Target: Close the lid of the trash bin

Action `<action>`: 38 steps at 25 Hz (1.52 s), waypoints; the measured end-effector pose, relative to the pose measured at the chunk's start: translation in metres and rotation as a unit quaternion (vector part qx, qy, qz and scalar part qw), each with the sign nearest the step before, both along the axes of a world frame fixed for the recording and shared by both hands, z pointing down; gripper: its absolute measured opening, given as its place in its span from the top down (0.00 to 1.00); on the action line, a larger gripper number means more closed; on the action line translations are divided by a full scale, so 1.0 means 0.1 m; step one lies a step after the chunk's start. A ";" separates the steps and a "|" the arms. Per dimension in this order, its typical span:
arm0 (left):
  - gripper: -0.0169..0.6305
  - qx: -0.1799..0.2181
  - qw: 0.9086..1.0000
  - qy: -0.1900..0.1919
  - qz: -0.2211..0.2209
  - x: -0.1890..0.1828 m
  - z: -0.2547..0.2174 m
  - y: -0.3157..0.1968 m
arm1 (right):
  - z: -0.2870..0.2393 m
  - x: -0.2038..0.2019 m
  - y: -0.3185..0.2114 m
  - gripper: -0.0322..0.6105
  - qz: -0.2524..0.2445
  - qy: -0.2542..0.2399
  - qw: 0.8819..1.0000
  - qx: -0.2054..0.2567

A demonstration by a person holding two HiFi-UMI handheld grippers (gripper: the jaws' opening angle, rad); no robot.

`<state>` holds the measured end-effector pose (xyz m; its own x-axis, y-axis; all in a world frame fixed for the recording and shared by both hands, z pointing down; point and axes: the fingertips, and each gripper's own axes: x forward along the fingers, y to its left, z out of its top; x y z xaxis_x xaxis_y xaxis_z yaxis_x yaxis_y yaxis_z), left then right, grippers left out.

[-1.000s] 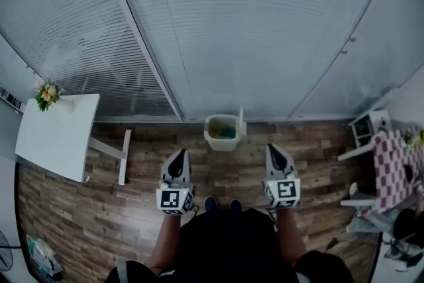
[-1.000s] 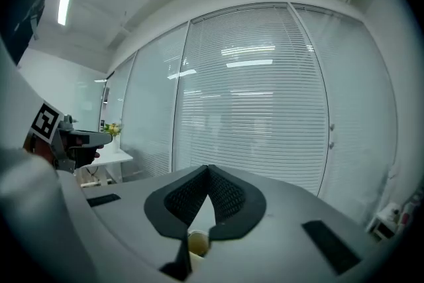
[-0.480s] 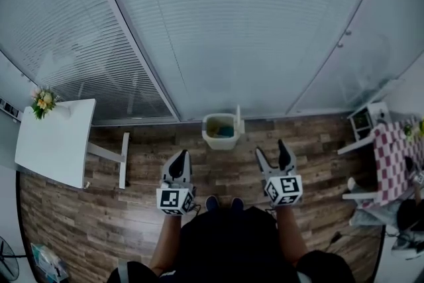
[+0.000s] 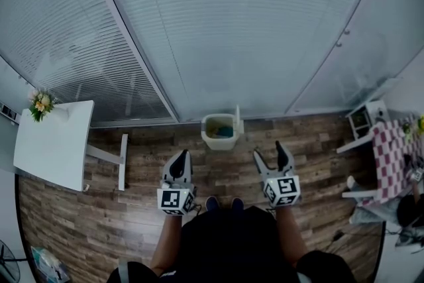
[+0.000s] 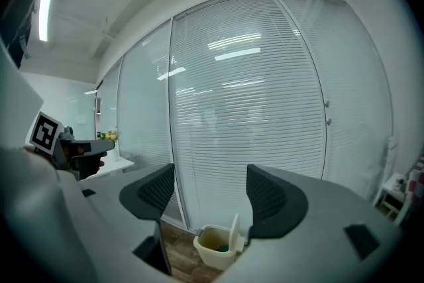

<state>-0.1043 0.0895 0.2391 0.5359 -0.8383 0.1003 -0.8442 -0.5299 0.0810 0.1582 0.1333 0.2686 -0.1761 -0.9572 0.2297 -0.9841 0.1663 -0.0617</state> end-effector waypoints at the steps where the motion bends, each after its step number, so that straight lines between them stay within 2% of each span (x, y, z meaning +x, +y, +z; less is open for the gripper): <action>1: 0.96 0.005 1.000 0.004 0.000 0.00 -0.01 -0.01 | 0.02 -0.01 0.00 0.47 0.000 0.001 1.000 -0.001; 6: 0.96 0.020 1.000 -0.010 -0.011 -0.05 -0.05 -0.13 | 0.10 -0.16 -0.10 0.47 0.001 0.011 1.000 -0.003; 10: 0.96 0.038 0.999 -0.021 -0.015 -0.05 -0.14 -0.32 | -0.02 -0.31 -0.31 0.47 -0.003 0.020 0.999 0.029; 14: 0.96 0.052 0.999 -0.005 -0.009 0.09 -0.29 -0.53 | -0.30 -0.56 -0.54 0.47 -0.004 0.042 0.998 0.053; 18: 0.96 0.058 0.998 0.003 0.000 0.23 -0.46 -0.61 | -0.48 -0.71 -0.63 0.47 0.005 0.028 0.997 0.074; 21: 0.96 0.065 0.998 0.006 0.010 0.32 -0.50 -0.66 | -0.45 -0.71 -0.70 0.47 0.009 0.028 0.997 0.069; 27: 0.96 0.077 0.997 -0.019 -0.011 0.39 -0.49 -0.75 | -0.32 -0.55 -0.78 0.47 0.019 0.037 0.997 0.069; 31: 0.96 0.042 0.999 -0.005 -0.018 0.42 -0.31 -0.86 | -0.11 -0.50 -0.94 0.47 0.019 0.032 0.998 0.049; 34: 0.96 0.023 0.999 -0.012 -0.024 0.42 -0.15 -0.97 | 0.04 -0.49 -1.07 0.47 0.020 0.019 0.999 0.027; 38: 0.96 0.007 0.999 -0.030 -0.031 0.42 0.03 -1.18 | 0.08 -0.44 -1.34 0.47 0.020 0.012 0.999 0.024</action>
<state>-0.0627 -0.0285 0.2424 0.4766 -0.8711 0.1188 -0.8783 -0.4776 0.0220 0.1143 -0.0005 0.2769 -0.1323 -0.9734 0.1871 -0.9912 0.1288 -0.0310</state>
